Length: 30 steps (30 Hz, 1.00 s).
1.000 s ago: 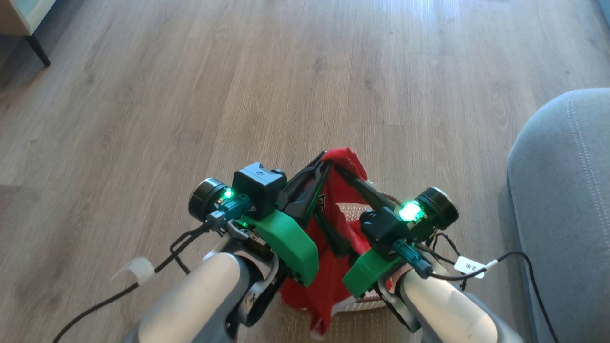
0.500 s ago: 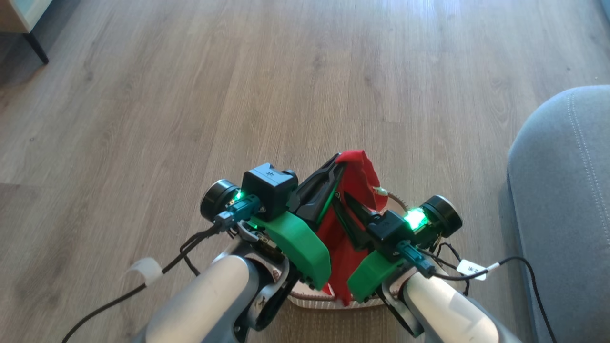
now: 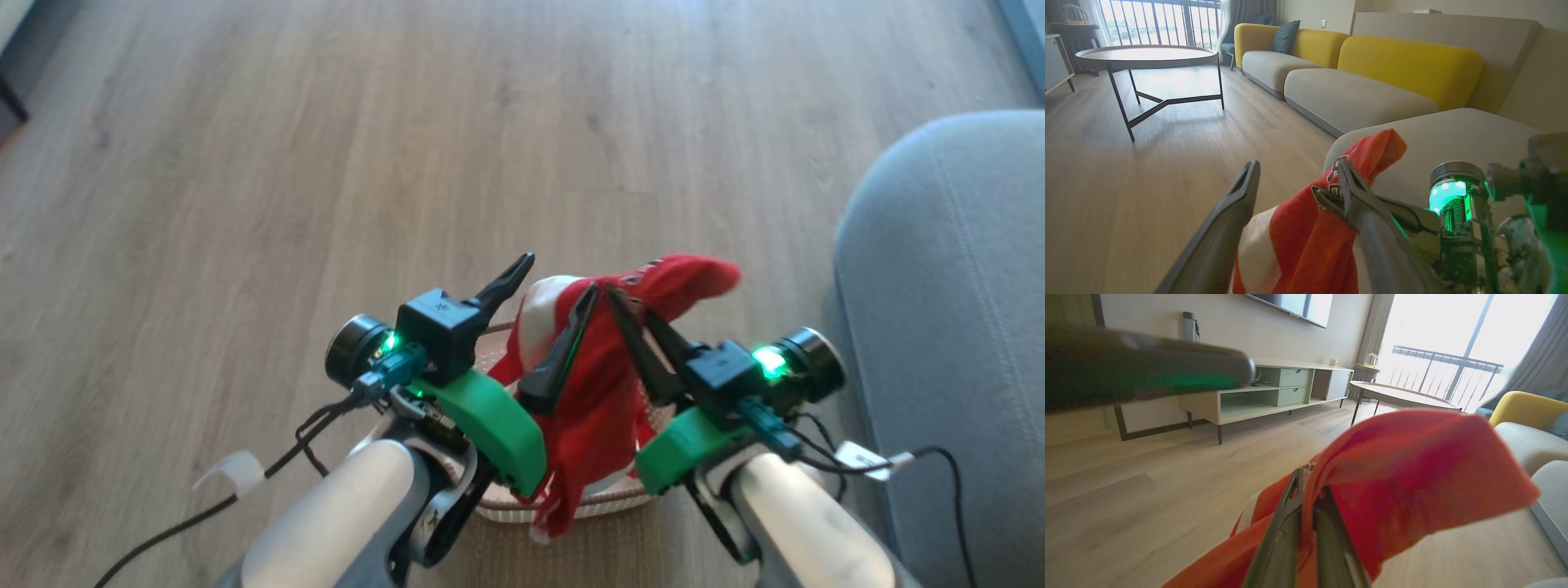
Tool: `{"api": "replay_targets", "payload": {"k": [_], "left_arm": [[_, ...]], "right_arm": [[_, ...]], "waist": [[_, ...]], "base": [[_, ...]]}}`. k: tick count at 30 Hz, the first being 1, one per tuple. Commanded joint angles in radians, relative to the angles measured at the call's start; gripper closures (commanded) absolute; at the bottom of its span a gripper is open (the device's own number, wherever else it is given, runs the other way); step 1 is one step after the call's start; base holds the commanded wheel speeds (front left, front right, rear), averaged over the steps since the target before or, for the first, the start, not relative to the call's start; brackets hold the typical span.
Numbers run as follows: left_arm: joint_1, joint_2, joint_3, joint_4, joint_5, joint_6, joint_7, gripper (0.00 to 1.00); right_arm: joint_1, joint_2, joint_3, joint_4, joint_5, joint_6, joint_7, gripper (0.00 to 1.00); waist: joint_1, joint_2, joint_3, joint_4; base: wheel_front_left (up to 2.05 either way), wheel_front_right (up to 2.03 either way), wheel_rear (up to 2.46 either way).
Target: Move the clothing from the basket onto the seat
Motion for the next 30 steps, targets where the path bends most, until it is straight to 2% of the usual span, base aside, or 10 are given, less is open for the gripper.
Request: {"api": "replay_targets", "payload": {"k": [1, 13, 21, 25, 30], "left_arm": [[-0.027, 0.017, 0.033, -0.022, 0.007, -0.008, -0.013, 0.0], [-0.006, 0.04, 0.007, 0.029, 0.023, -0.044, -0.08, 0.0], [-0.013, 0.038, -0.009, 0.03, 0.031, -0.051, -0.087, 0.0], [-0.018, 0.039, -0.018, 0.023, 0.034, -0.052, -0.084, 0.0], [-0.036, 0.037, -0.026, 0.009, 0.039, -0.058, -0.075, 0.0]], "right_arm": [[-0.005, -0.001, -0.007, -0.046, -0.006, 0.007, -0.005, 1.0], [0.056, -0.069, -0.141, -0.159, -0.028, 0.007, -0.005, 1.0], [0.081, -0.086, -0.192, -0.196, -0.028, 0.007, -0.005, 1.0], [0.083, -0.09, -0.206, -0.201, -0.015, 0.007, -0.004, 1.0], [0.067, -0.089, -0.245, -0.202, 0.007, 0.007, 0.0, 1.0]], "waist": [[-0.0001, 0.0, 0.006, -0.025], [-0.0001, 0.0, 0.047, -0.188], [-0.0001, 0.0, 0.073, -0.286], [-0.0001, 0.0, 0.094, -0.301], [-0.0001, 0.0, 0.147, -0.276]], "base": [[0.0, 0.0, 0.0], [0.0, 0.0, 0.0], [0.0, 0.0, 0.0], [0.0, 0.0, 0.0], [0.0, 0.0, 0.0]]}}
